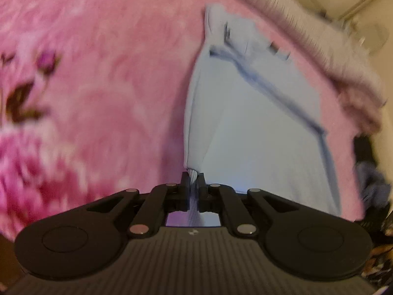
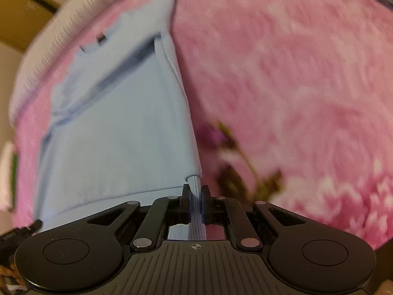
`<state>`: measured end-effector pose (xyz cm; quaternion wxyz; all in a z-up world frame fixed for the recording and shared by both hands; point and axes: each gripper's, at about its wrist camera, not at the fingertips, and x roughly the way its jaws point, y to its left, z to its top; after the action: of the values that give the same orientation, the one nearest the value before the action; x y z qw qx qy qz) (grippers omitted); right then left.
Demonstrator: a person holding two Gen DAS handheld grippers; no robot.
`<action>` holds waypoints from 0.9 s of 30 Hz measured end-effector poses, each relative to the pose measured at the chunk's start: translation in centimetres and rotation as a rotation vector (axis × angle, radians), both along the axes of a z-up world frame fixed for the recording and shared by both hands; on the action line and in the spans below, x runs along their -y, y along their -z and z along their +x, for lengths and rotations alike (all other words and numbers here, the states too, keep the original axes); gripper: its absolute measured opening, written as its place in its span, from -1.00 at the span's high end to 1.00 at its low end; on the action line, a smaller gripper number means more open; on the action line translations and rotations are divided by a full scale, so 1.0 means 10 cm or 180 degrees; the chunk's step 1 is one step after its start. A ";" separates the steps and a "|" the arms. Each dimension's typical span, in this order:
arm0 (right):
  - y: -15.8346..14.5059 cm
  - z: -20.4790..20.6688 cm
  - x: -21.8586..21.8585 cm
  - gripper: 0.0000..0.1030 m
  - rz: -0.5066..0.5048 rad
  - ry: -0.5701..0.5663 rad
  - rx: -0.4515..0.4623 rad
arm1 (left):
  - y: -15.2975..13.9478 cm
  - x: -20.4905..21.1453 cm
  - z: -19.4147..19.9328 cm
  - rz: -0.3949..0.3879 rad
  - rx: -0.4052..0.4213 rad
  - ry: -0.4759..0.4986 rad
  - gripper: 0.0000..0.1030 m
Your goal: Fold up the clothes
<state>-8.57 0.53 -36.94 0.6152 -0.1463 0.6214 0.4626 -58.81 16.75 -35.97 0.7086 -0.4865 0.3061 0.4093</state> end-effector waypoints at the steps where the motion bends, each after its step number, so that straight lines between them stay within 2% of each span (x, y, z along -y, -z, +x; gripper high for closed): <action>1: 0.07 -0.02 0.04 0.91 -0.0039 -0.0024 0.0024 | 0.04 0.06 0.00 -0.0016 -0.0038 -0.0019 0.94; 4: 0.05 -0.02 0.10 0.91 0.0014 -0.0046 0.0053 | -0.02 0.19 -0.01 0.0053 -0.0004 -0.0027 0.95; 8: -0.23 0.03 0.16 0.91 0.0228 -0.0112 0.0171 | -0.23 0.26 -0.02 0.0226 0.0163 0.0100 0.95; 13: -0.23 -0.03 0.38 0.90 0.0153 0.0140 0.0034 | -0.31 0.32 -0.19 0.0020 0.0404 0.0016 0.95; 15: -0.40 -0.04 0.43 0.90 0.0262 0.0252 -0.0059 | -0.49 0.27 -0.23 0.0107 0.0560 0.0064 0.95; 17: -0.67 -0.08 0.43 0.90 0.0439 0.0193 0.0002 | -0.59 0.23 -0.26 0.0168 0.0614 0.0095 0.95; 18: -0.71 -0.08 0.43 0.90 0.0430 0.0174 0.0033 | -0.57 0.22 -0.28 0.0157 0.0608 0.0106 0.95; 19: -0.74 -0.08 0.43 0.90 0.0415 0.0158 0.0058 | -0.44 0.23 -0.29 0.0096 0.0511 0.0124 0.93; 21: -0.51 -0.07 0.41 0.90 0.0276 0.0183 0.0001 | -0.10 0.23 -0.28 -0.0078 0.0223 0.0155 0.94; 23: -0.19 -0.11 0.44 0.89 -0.0063 0.0245 -0.0011 | 0.15 0.21 -0.22 -0.0232 -0.0050 0.0171 0.93; 24: -0.04 -0.13 0.46 0.86 -0.0216 0.0273 -0.0015 | 0.17 0.21 -0.20 -0.0250 -0.0166 0.0190 0.93; 27: -0.10 -0.15 0.45 0.58 -0.0257 0.0231 0.0089 | -0.02 0.21 -0.19 -0.0154 -0.0396 0.0265 0.93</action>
<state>-10.06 -3.96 -35.96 0.6338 -0.1549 0.6358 0.4124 -60.69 14.67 -35.77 0.6926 -0.4640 0.3792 0.4015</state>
